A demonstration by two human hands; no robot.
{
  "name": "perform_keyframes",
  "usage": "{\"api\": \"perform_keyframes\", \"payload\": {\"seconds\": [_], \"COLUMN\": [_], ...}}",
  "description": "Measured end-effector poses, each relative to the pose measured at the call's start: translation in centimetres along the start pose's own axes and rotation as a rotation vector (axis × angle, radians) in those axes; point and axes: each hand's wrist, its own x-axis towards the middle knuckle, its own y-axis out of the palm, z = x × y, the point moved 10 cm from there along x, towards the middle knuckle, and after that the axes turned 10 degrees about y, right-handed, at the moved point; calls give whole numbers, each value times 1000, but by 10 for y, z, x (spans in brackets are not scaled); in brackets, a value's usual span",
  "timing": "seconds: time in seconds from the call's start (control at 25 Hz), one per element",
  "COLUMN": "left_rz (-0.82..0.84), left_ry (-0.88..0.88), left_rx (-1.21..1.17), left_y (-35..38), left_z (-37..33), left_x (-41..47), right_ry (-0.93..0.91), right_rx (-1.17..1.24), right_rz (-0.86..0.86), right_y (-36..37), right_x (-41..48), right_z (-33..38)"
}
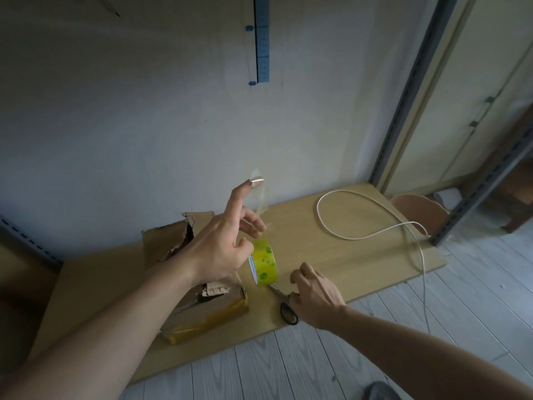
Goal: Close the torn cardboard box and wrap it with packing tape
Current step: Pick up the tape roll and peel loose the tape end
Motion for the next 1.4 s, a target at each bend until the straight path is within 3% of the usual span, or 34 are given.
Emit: {"api": "perform_keyframes", "payload": {"seconds": [0.16,0.36,0.56,0.72,0.92,1.4], "left_rz": [24,110,237,142,116,50], "left_ry": [-36,-94,-150,-131,-89,-67], "left_rx": [-5,31,60,56,98,38], "left_y": [14,34,53,45,45,38], "left_z": [19,46,72,79,79,60], "left_x": [-1,-6,-18,-20,-24,-19], "right_ry": [38,42,63,14,70,-177], "right_rx": [-66,-176,-135,-139,21,103], "right_rz": [89,80,187,266,198,248], "right_y": [12,14,16,2,-44,-89], "right_x": [-10,-10,-6,8,39,37], "right_z": [10,10,-1,-26,-60,-12]}}
